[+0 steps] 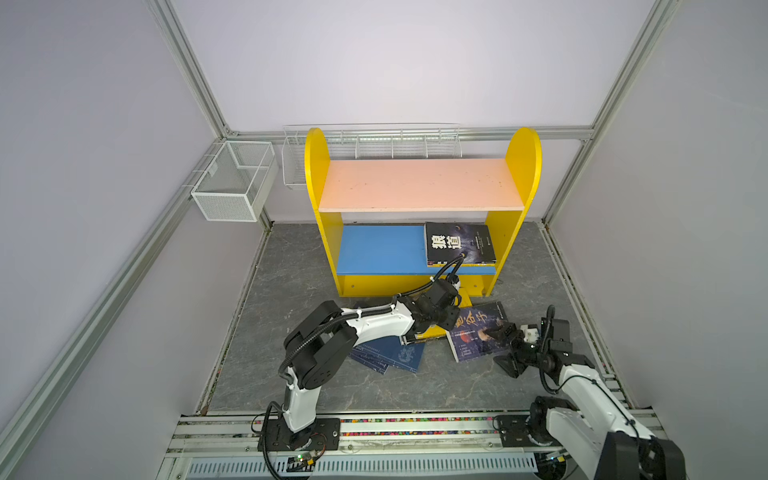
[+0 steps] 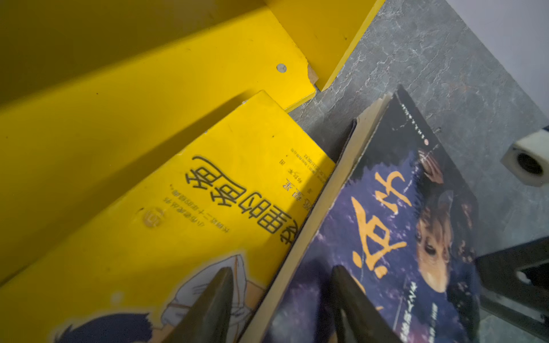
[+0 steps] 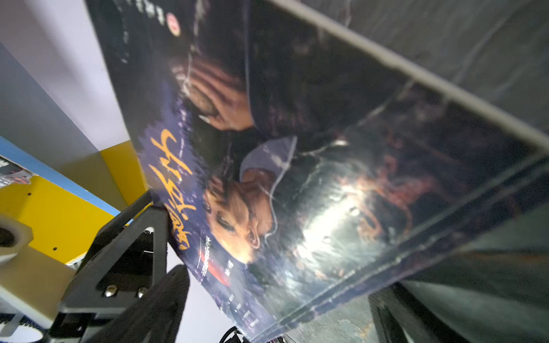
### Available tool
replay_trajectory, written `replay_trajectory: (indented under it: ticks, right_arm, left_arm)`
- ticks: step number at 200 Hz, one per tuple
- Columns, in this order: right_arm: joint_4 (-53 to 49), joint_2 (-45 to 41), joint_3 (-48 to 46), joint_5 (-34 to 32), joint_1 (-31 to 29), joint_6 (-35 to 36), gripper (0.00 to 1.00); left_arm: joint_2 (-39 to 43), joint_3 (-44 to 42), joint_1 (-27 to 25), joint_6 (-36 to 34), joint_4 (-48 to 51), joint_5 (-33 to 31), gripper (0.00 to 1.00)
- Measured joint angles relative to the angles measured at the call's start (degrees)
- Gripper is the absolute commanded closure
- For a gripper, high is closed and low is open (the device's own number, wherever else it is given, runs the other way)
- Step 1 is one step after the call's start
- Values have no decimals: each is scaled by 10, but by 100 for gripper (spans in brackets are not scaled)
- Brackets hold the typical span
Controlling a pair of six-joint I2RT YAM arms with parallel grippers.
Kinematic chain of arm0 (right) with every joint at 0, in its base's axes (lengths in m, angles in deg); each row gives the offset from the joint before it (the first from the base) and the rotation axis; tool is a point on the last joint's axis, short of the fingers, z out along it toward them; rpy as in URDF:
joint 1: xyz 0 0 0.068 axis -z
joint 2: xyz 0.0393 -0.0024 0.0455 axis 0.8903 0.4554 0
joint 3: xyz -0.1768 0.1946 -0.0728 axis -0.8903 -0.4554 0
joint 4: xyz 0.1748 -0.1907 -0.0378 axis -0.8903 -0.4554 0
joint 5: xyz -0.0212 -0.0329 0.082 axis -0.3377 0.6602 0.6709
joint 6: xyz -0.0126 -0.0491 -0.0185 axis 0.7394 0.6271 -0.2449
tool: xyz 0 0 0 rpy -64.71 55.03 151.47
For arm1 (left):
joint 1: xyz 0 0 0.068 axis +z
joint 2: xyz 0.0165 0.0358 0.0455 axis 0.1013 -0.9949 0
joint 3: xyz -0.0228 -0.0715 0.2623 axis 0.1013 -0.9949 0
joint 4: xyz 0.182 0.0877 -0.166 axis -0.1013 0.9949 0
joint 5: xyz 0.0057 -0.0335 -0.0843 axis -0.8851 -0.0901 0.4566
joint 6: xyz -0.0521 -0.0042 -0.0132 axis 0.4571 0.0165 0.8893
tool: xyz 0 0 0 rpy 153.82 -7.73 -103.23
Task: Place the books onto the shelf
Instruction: 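Grasp the purple book on the floor pile with the right gripper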
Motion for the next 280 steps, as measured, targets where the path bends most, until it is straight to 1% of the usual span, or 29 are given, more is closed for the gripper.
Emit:
replay_trajectory:
  ticks: [13, 46, 61, 104, 133, 160, 179, 195, 211, 231, 243, 262, 280]
  right_arm:
    - [9, -27, -14, -6, 0, -18, 11]
    - [18, -89, -31, -32, 0, -56, 28]
    - [36, -94, -31, -36, 0, -68, 34]
    - [88, -92, -31, -52, -3, -95, 47]
    - [97, -90, -28, -62, -16, -100, 50]
    - [104, -84, -28, -86, -53, -104, 53]
    - [117, -69, -28, -105, -82, -108, 59]
    - [127, -56, -28, -117, -96, -112, 66]
    - [131, -53, -28, -125, -102, -115, 73]
    - [126, -64, -17, -133, -105, -101, 85]
    - [118, -77, -3, -136, -107, -89, 90]
    - [105, -95, 15, -137, -109, -74, 94]
    - [86, -110, 28, -138, -111, -63, 94]
  left_arm:
    - [0, 0, 0, 2, -1, 1, 52]
    - [0, -7, 0, 9, -11, 5, 53]
    - [0, -12, 0, 11, -18, 7, 53]
    - [0, -24, 3, 15, -41, 17, 54]
    - [2, -34, 8, 22, -60, 29, 54]
    - [3, -42, 13, 28, -75, 41, 55]
    - [4, -46, 16, 31, -83, 48, 55]
    - [5, -50, 18, 32, -89, 53, 55]
    - [5, -52, 19, 32, -93, 55, 55]
    - [7, -57, 20, 32, -101, 56, 55]
    - [8, -61, 23, 35, -105, 58, 55]
    - [11, -68, 26, 42, -114, 64, 54]
    - [15, -74, 30, 54, -122, 73, 49]
